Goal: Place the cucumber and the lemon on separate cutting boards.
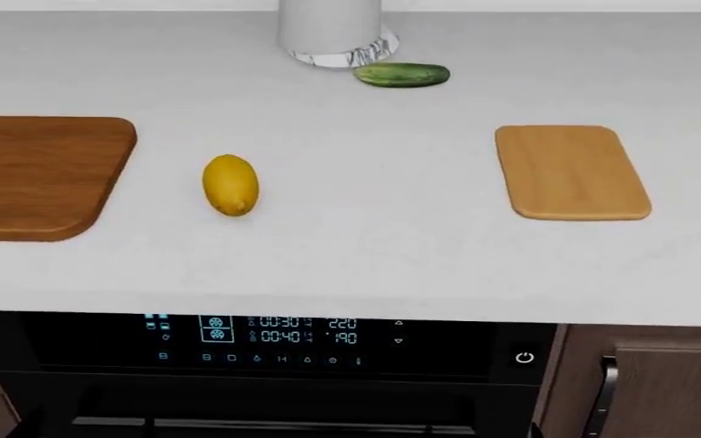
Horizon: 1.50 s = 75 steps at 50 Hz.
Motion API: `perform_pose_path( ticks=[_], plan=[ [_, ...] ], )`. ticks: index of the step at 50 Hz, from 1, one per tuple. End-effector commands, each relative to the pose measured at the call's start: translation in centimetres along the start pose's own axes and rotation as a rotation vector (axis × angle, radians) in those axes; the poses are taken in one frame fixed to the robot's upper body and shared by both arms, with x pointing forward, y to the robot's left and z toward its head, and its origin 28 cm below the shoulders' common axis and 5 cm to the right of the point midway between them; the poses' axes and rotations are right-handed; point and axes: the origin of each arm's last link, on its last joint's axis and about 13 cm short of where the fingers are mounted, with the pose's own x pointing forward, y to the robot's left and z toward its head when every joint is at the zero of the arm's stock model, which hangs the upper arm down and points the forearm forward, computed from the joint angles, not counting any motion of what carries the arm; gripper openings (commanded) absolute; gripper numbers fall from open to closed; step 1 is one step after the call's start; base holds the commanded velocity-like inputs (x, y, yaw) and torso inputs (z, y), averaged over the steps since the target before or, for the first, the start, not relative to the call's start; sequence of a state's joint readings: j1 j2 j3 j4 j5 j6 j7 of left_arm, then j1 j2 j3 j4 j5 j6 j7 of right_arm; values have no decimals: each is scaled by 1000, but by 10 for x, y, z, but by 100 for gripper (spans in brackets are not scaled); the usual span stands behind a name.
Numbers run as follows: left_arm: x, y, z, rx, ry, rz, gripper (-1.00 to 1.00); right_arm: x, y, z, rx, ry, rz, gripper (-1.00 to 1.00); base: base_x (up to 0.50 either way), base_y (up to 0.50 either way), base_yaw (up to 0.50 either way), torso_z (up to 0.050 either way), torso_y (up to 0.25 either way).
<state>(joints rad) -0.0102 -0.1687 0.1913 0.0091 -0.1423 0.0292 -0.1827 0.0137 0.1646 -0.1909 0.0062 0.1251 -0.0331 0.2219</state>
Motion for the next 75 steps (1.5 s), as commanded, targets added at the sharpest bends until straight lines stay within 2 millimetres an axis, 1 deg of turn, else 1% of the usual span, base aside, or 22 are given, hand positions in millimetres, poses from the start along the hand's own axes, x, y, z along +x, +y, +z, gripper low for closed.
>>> perform_pose_path(
  ticks=[1,5,7,8,9,10,11,13,16,17,18,24,25,26,27,28,33,39,44,52,67,75],
  plan=[
    [0,1,-1,-2,3,8,100,0,0,0,-4,0,-1,100,0,0,0,50,0],
    [0,0,-1,0,1,19,100,0,0,0,-5,6,-1,100,0,0,0,50,0],
    [1,0,1,14,14,14,100,0,-1,10,107,-50,11,100,0,0,0,38,0],
    [0,2,5,-86,37,-3,100,4,-3,11,67,8,-4,100,0,0,0,0,0],
    [-2,6,11,-71,20,6,100,4,-4,20,42,-35,-11,100,0,0,0,0,0],
    [-3,13,21,-25,28,29,100,6,-6,35,33,-21,-12,100,0,0,0,0,0],
    [-5,14,29,-42,18,37,100,6,-6,41,46,-23,-13,100,0,0,0,0,0],
    [-6,20,70,-25,-38,38,100,3,-9,71,-20,-85,6,100,0,0,0,0,0],
    [-10,20,98,-15,-43,17,100,-4,-13,90,-1,-80,14,100,0,0,0,0,0],
    [-13,19,111,67,-57,29,100,-6,-16,101,-28,-114,17,100,0,0,0,0,0],
    [-17,18,121,40,-62,12,100,-8,-18,109,-25,-114,19,100,0,0,0,0,0],
    [-32,23,156,63,-54,1,100,-13,-31,135,-43,-131,12,100,0,0,0,0,0],
    [-35,25,163,61,-57,21,100,-15,-32,137,-57,-102,57,100,0,0,0,0,0],
    [-37,27,170,60,-52,25,100,-15,-37,144,68,-74,65,100,0,0,0,0,0],
    [-39,28,173,49,-52,19,100,-17,-38,148,62,-71,88,100,0,0,0,0,0],
    [-40,30,174,45,-32,19,100,-17,-43,150,-63,-89,48,100,0,0,0,0,0],
    [-43,33,172,60,4,-25,100,-12,-57,150,-54,-41,9,100,0,0,0,0,0],
    [-45,44,176,60,2,13,100,-13,-65,158,-75,-106,-8,100,133,0,0,0,0],
    [-48,49,181,51,-9,37,100,-16,-64,160,-75,-95,1,100,500,0,0,0,0],
    [-49,43,178,48,16,-13,100,-18,-63,163,-78,-103,15,100,500,0,0,0,0],
    [-61,42,194,23,-12,-44,100,-22,-63,168,-52,-114,28,100,500,0,0,0,0],
    [-64,43,194,26,-11,-47,100,-24,-62,171,-56,-118,35,100,500,0,0,0,2]
  ],
)
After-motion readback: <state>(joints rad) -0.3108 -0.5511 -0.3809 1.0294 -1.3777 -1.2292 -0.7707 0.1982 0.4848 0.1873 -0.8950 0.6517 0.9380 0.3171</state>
